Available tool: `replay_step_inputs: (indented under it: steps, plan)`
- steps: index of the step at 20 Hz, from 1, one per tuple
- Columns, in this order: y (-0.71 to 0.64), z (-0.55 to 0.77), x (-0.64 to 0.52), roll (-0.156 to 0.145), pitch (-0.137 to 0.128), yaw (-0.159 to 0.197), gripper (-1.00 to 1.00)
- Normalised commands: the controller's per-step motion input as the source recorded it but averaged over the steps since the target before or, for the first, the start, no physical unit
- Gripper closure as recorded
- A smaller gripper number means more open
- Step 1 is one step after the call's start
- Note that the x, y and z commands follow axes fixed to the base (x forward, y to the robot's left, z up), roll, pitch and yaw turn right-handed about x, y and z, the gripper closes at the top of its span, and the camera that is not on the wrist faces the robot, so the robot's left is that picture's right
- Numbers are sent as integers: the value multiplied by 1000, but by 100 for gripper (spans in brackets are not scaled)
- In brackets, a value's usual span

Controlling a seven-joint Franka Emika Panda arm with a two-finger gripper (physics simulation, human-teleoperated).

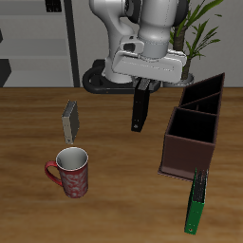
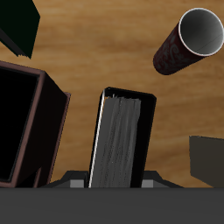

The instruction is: Place the black book into the left desk caddy's left compartment

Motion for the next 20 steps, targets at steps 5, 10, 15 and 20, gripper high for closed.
replay_step_inputs:
  steps: [5,10,15,20]
  plan:
    - [312,200,-408,4,-36,18,100]
    - [299,98,-410,29,-24,13,100]
    - [295,9,-360,47,1,11,100]
    - [242,-36,-335,-3,-12,8,100]
